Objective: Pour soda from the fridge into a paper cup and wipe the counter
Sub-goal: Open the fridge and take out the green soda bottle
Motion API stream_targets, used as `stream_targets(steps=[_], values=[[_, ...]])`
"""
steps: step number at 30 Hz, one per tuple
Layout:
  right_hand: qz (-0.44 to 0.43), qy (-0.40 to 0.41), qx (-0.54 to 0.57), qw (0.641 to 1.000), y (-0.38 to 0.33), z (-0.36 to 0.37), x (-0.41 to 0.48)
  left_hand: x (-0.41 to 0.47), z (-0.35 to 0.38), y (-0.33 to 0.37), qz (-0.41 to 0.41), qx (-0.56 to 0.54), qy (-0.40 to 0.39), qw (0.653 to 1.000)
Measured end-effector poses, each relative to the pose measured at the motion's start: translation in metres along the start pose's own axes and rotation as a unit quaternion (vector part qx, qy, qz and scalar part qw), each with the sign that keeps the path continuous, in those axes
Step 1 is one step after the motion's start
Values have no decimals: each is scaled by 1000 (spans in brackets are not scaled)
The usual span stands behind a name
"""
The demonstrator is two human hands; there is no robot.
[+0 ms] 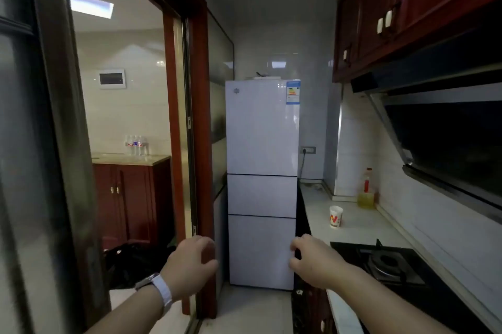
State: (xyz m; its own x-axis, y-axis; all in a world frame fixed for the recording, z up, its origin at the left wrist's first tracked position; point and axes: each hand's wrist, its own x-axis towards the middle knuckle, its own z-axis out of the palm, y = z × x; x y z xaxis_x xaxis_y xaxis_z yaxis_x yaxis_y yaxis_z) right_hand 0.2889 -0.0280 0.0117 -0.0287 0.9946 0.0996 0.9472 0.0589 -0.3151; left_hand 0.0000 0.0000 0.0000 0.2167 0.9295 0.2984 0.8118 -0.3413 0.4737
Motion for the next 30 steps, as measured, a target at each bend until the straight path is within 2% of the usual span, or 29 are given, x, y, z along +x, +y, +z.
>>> stream_targets(steps=[5, 8, 14, 20, 30], values=[[6, -44, -5, 999, -2, 19, 23, 17, 9, -27, -18, 22, -21, 999], [4, -40, 0, 999, -7, 24, 49, 38, 16, -40, -27, 7, -18, 999], [-23, -40, -38, 998, -32, 46, 115, 110, 36, -91, -3, 23, -36, 999], [-8, -61, -62, 996, -58, 62, 205, 193, 43, -151, 16, 45, -54, 997], [16, -31, -76, 997, -75, 57, 307, 301, 25, -199, 61, 56, -27, 996]])
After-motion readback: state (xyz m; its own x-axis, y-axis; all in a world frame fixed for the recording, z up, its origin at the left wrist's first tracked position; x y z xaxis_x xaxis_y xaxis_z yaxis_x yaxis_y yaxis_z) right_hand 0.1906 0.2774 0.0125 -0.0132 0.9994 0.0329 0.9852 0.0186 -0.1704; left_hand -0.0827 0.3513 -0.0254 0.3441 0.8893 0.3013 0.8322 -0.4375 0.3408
